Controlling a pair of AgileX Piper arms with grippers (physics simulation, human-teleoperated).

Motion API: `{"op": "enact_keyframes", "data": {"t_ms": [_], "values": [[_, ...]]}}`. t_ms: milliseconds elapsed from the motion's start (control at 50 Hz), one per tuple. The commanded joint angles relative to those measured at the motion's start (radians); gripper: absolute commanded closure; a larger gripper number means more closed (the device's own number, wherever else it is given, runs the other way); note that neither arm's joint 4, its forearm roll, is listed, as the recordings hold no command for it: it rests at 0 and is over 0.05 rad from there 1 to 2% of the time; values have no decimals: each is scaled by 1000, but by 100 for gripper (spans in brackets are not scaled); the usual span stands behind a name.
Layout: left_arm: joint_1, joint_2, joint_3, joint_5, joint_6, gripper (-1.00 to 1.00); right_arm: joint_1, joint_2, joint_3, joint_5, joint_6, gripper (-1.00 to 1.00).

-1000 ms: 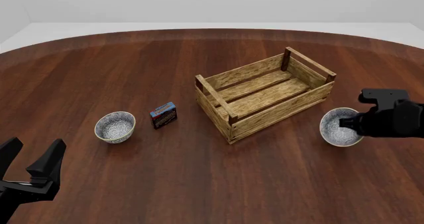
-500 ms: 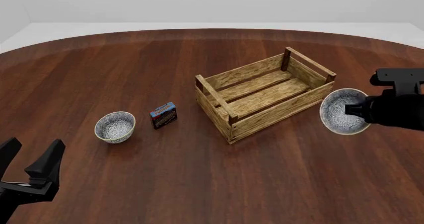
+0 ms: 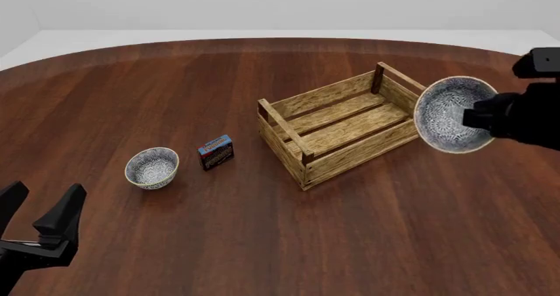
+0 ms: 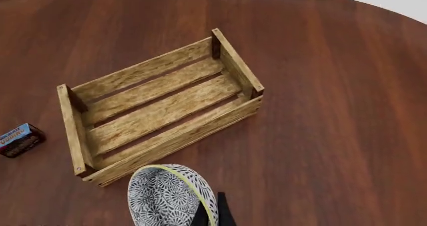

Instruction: Stack the right bowl on the left bowl and place them in the tray.

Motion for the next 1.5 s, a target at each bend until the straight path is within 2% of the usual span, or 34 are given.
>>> {"op": "enact_keyframes", "data": {"t_ms": [20,260,320,420,540,700,1020,1120,1320,1500], "values": [[-2,-2,0,-2,5,-100,96,-96,-46,36,54,100],[11,39,0,-36,8,-100,193,-135,-73,1,99,100],[16,36,0,-35,13,-100,257,-168,-73,-14,144,100],[24,52,-1,-47,18,-100,300,-168,-91,-30,136,100],[30,81,0,-71,20,-100,349,-169,-92,-67,167,100],[21,93,0,-89,17,-100,397,-159,-72,-136,181,100],[15,20,-3,-36,25,-100,440,-123,-62,-232,192,100],[9,-49,-19,28,28,-100,456,-127,-43,-267,211,100],[-12,-16,-24,0,18,-100,487,-90,-41,-293,195,100],[-72,3,-95,29,44,-100,499,-83,-47,-296,190,100]]}}
